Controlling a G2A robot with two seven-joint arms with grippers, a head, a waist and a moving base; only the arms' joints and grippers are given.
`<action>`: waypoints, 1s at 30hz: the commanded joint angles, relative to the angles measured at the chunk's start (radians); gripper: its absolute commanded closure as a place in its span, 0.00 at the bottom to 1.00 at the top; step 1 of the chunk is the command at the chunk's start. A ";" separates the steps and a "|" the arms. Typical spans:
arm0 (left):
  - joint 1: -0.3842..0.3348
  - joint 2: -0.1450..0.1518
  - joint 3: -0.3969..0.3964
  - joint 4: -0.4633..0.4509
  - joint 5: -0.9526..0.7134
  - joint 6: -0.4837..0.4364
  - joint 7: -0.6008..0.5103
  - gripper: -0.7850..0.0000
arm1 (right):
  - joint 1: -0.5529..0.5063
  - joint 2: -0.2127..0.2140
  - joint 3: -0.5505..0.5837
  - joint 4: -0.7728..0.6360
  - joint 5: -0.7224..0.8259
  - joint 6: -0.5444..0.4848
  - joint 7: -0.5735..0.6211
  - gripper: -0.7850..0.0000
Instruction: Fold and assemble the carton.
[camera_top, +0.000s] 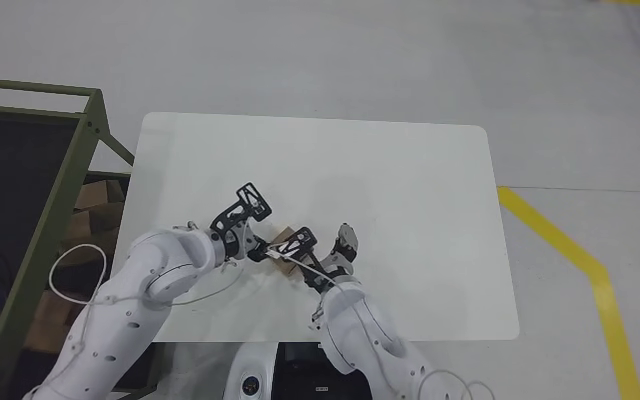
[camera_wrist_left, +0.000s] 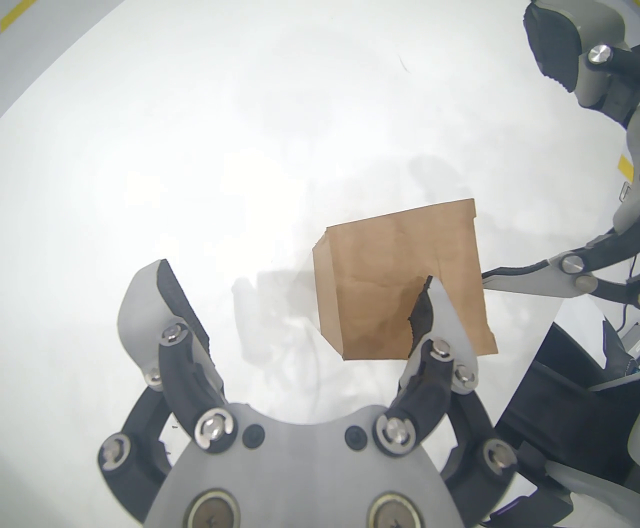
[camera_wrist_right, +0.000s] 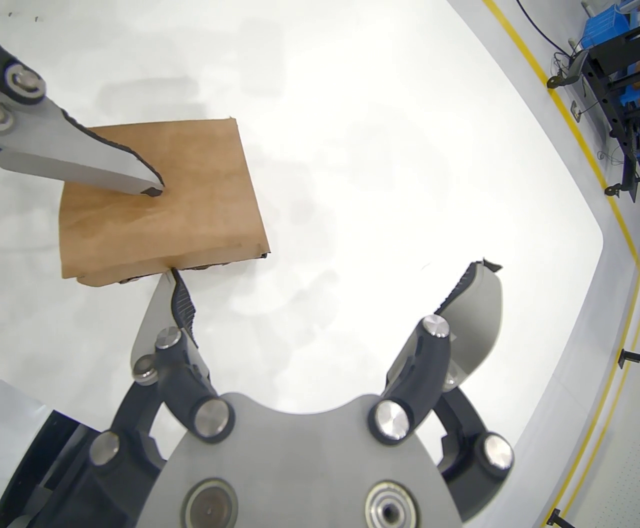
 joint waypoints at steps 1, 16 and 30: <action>0.007 0.001 -0.005 -0.003 0.001 -0.003 0.003 0.00 | 0.003 -0.001 -0.003 0.003 0.000 0.008 0.001 0.00; 0.022 0.002 -0.010 -0.010 0.005 -0.025 0.010 0.00 | 0.010 -0.002 -0.008 0.004 0.008 0.032 0.004 0.00; 0.014 0.001 -0.010 -0.001 -0.006 -0.027 0.004 0.00 | 0.016 -0.007 -0.013 0.015 -0.004 0.042 0.019 0.00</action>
